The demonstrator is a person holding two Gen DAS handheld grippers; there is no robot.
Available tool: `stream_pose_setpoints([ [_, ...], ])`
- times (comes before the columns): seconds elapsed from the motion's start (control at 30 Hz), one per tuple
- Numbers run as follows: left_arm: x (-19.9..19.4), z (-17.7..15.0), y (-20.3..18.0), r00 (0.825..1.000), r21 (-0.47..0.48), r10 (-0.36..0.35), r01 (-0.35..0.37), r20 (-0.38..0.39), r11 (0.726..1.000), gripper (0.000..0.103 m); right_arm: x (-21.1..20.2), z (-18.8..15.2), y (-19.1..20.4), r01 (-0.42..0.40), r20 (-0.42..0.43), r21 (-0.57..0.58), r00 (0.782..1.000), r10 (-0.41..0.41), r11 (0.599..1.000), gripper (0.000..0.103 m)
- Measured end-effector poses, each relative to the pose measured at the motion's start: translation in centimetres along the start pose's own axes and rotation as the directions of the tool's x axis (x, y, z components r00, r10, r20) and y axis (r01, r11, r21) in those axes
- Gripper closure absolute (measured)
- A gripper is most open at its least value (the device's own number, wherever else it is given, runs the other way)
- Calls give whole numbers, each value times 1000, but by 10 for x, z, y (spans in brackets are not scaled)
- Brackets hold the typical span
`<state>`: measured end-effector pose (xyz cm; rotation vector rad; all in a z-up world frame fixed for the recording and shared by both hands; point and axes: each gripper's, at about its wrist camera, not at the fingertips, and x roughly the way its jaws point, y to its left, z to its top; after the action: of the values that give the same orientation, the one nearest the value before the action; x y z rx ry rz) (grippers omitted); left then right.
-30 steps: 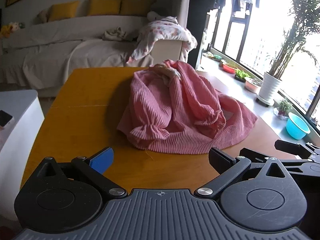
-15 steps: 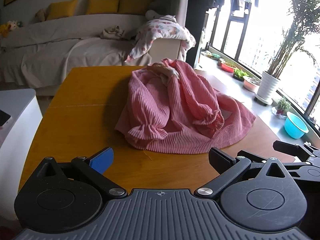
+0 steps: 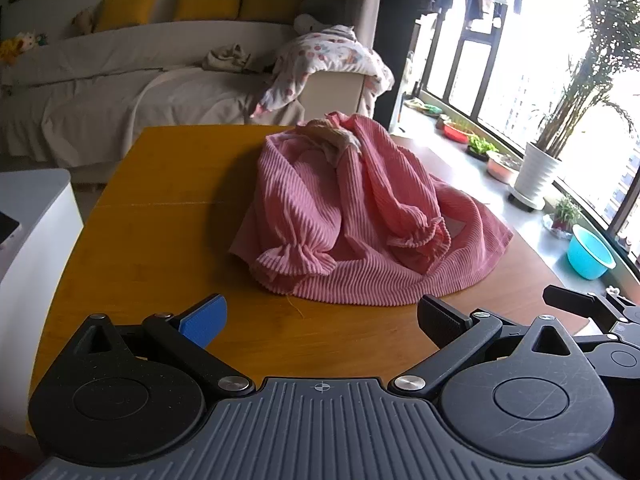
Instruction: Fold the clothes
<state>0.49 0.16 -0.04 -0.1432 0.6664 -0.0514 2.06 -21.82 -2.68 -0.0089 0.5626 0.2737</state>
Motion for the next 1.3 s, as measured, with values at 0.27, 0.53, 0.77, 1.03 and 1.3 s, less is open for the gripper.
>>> stream_pose_setpoints([
  [0.27,1,-1,1,1000,-2,0,0,-4,1000,0,1,-1,-1,-9,-16,7,1000,9,1000,0],
  [0.53,2,-2,1,1000,-9,-2,2,-11,1000,0,2,-3,0,-11,-29,6,1000,11,1000,0],
  [0.77,3,-2,1,1000,-10,-3,3,-13,1000,0,2,-3,0,-9,-31,7,999,9,1000,0],
  [1.03,3,-3,2,1000,-14,-2,2,-19,1000,0,3,-4,-1,-8,-38,11,999,9,1000,0],
  [1.3,4,-2,3,1000,-17,-1,1,-23,1000,0,3,-4,-1,-5,-34,13,999,6,1000,0],
])
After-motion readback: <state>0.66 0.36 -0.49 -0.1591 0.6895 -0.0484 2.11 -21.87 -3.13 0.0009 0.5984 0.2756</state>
